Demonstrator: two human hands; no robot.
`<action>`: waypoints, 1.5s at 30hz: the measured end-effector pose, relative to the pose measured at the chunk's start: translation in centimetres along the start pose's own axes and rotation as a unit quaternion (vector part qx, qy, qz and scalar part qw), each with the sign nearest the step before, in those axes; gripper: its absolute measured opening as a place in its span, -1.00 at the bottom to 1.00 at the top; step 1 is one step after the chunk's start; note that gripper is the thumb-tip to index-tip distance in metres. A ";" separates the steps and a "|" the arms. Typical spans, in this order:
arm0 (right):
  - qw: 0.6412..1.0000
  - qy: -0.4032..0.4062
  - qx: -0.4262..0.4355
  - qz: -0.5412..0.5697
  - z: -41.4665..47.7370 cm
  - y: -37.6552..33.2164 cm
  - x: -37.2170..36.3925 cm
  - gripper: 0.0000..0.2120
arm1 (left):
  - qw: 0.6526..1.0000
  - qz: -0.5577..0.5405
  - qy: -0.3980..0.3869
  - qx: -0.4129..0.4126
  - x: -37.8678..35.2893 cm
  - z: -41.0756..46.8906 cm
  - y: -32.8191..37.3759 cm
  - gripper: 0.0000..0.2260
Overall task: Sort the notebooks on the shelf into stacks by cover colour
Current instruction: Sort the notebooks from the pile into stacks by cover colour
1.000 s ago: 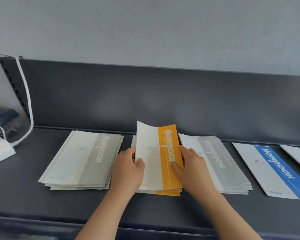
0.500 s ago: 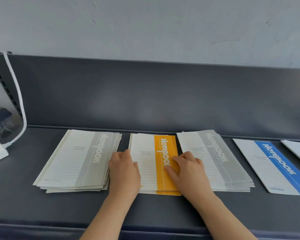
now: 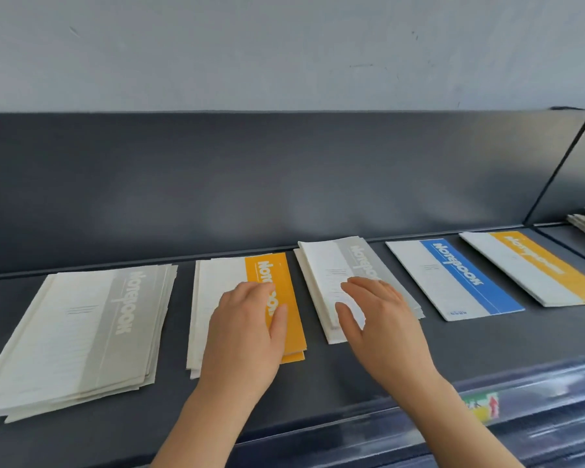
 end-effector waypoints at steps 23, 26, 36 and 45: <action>0.989 0.009 -0.141 -0.039 -10.8 29.4 17.3 -0.64 | 0.986 -0.050 -0.050 -0.154 -16.7 0.7 31.0 -0.65; 0.987 0.008 -0.159 -0.037 -12.1 34.1 19.4 -0.63 | 0.983 -0.062 -0.051 -0.164 -19.5 1.1 35.2 -0.66; 0.976 0.026 -0.217 -0.014 -12.3 47.4 24.1 -0.60 | 0.974 -0.072 -0.081 -0.198 -27.1 4.7 45.9 -0.68; 0.970 0.050 -0.236 -0.023 -7.6 56.6 28.1 -0.63 | 0.965 -0.093 -0.082 -0.232 -31.5 11.9 54.8 -0.68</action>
Point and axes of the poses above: each hand's wrist, its own z-axis towards the middle knuckle, its own x-axis out of the back of the hand, y = z × x, the point moved 8 cm from there along z, towards the middle knuckle, and after that the axes turned 10 degrees about -y, right-handed, at the moved point
